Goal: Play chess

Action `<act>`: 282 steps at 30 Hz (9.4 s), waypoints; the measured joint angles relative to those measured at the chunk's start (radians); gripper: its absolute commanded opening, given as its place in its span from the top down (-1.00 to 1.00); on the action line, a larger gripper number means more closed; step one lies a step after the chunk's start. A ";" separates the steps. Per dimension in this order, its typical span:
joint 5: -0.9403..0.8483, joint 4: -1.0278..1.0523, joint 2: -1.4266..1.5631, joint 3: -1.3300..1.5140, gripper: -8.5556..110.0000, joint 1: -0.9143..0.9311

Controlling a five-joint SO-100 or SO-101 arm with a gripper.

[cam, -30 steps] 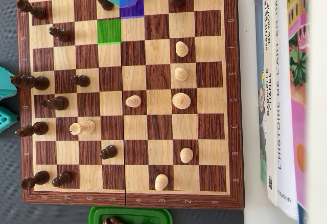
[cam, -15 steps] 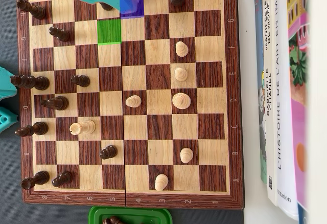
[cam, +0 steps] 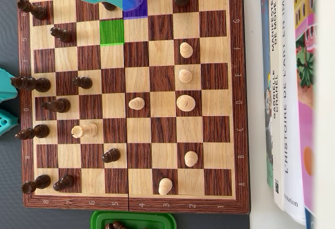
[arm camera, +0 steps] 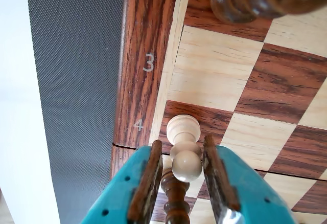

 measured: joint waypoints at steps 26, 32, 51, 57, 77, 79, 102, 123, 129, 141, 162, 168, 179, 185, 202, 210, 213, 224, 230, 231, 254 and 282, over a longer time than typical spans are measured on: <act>0.000 0.000 0.017 0.000 0.73 0.000; 0.000 0.000 0.098 0.035 0.73 0.011; 0.000 0.000 0.347 0.262 0.73 0.071; 0.000 0.000 0.420 0.374 0.73 0.094; 0.000 -0.140 0.485 0.583 0.73 0.100; 0.000 -0.140 0.485 0.583 0.73 0.100; 0.000 -0.140 0.485 0.603 0.73 0.098; 0.000 -0.140 0.485 0.603 0.66 0.098; 0.000 -0.140 0.485 0.603 0.65 0.098; 0.000 -0.143 0.485 0.603 0.59 0.098; 0.000 -0.140 0.816 0.634 0.59 0.141; -0.052 -0.138 0.966 0.721 0.59 0.204; -0.233 -0.138 1.163 0.753 0.59 0.380; -0.321 -0.138 1.226 0.778 0.59 0.463; -0.333 -0.138 1.531 1.091 0.59 0.583; -0.333 -0.169 1.674 1.244 0.59 0.620; -0.333 -0.227 1.729 1.313 0.59 0.620; -0.333 -0.443 1.868 1.474 0.59 0.620; -0.333 -0.560 1.925 1.545 0.59 0.620; -0.337 -0.580 1.936 1.554 0.59 0.620; -0.370 -1.049 2.033 1.687 0.58 0.595; -0.339 -1.618 2.066 1.753 0.58 0.583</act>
